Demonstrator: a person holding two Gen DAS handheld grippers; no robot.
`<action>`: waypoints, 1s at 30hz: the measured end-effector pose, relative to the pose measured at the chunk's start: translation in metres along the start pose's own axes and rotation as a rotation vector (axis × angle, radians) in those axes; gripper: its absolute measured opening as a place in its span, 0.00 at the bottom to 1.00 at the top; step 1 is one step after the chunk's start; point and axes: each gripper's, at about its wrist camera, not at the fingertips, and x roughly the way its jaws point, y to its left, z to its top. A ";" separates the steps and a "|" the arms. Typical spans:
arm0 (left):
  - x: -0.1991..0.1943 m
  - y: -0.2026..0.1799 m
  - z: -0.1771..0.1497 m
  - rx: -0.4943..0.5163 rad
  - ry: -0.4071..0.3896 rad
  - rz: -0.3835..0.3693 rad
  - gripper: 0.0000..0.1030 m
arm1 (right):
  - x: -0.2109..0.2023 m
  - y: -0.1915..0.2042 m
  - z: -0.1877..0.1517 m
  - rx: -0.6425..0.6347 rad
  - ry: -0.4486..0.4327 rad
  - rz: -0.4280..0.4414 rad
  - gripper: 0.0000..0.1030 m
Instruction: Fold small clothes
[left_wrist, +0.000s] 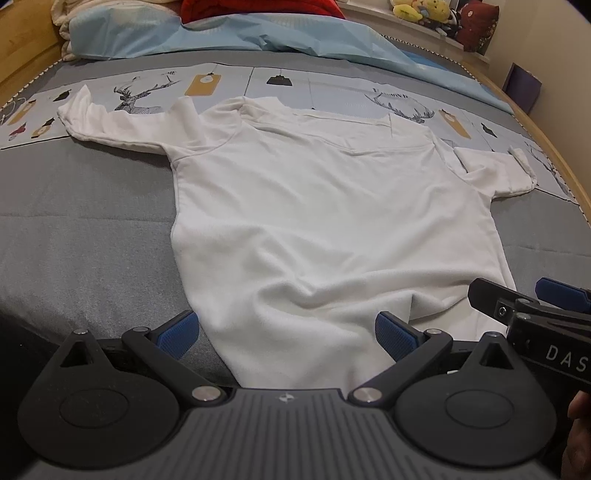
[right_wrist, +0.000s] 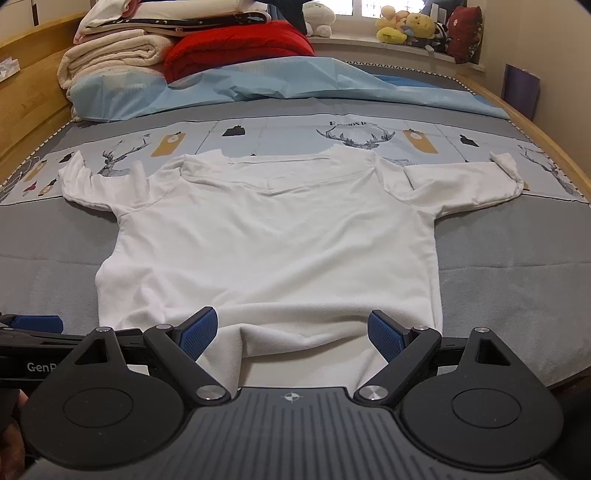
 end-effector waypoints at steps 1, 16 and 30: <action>0.000 0.000 0.000 0.000 0.001 0.000 0.99 | 0.000 0.000 0.000 0.001 0.001 -0.001 0.87; 0.002 -0.001 -0.001 0.001 0.009 0.001 0.99 | 0.002 -0.002 -0.001 0.006 0.012 0.001 0.87; 0.003 -0.001 -0.001 0.001 0.011 0.001 0.99 | 0.004 -0.003 0.000 0.006 0.018 0.001 0.87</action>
